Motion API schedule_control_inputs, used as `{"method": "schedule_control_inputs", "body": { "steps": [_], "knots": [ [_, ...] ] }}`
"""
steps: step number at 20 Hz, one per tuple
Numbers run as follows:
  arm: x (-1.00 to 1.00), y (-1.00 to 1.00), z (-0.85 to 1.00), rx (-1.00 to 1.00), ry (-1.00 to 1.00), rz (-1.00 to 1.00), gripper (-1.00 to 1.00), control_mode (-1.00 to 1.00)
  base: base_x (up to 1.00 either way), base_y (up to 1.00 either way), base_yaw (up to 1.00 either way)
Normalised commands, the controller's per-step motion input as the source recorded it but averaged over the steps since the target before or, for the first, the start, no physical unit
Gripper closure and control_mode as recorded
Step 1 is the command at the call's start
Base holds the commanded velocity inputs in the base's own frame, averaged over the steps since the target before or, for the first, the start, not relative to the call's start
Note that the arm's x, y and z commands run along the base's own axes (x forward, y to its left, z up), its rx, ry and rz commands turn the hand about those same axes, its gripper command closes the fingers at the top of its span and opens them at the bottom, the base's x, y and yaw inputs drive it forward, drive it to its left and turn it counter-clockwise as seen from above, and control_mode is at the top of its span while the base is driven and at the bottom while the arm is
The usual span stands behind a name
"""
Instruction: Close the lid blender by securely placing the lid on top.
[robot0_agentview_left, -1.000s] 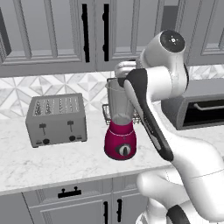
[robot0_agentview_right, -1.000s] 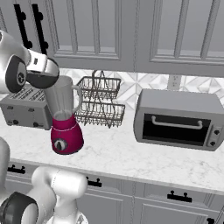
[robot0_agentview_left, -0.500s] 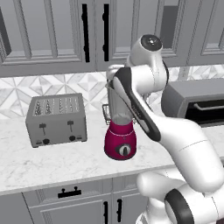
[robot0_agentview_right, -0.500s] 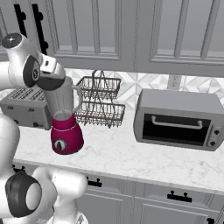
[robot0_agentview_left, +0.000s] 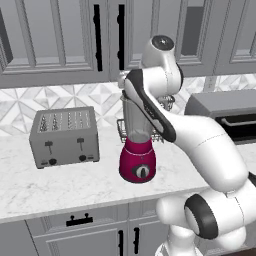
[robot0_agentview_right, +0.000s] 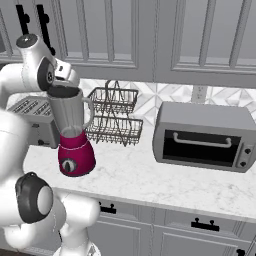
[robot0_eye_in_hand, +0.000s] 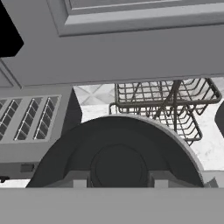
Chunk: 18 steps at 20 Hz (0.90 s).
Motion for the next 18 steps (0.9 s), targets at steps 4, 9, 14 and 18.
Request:
{"method": "schedule_control_inputs", "body": {
  "steps": [4,9,14,18],
  "knots": [
    [0.04,0.07,-0.45,0.00,-0.08,0.00,1.00,-1.00,0.00,0.00,0.00],
    [0.00,0.02,-0.22,-0.05,-0.22,0.00,1.00,-1.00,0.00,0.00,0.00],
    [0.16,0.00,-0.04,-0.08,-0.13,0.05,1.00,-1.00,0.00,0.00,0.00],
    [0.23,0.00,-0.07,-0.06,0.00,0.05,1.00,-1.00,0.00,0.00,0.00]
  ]
}}
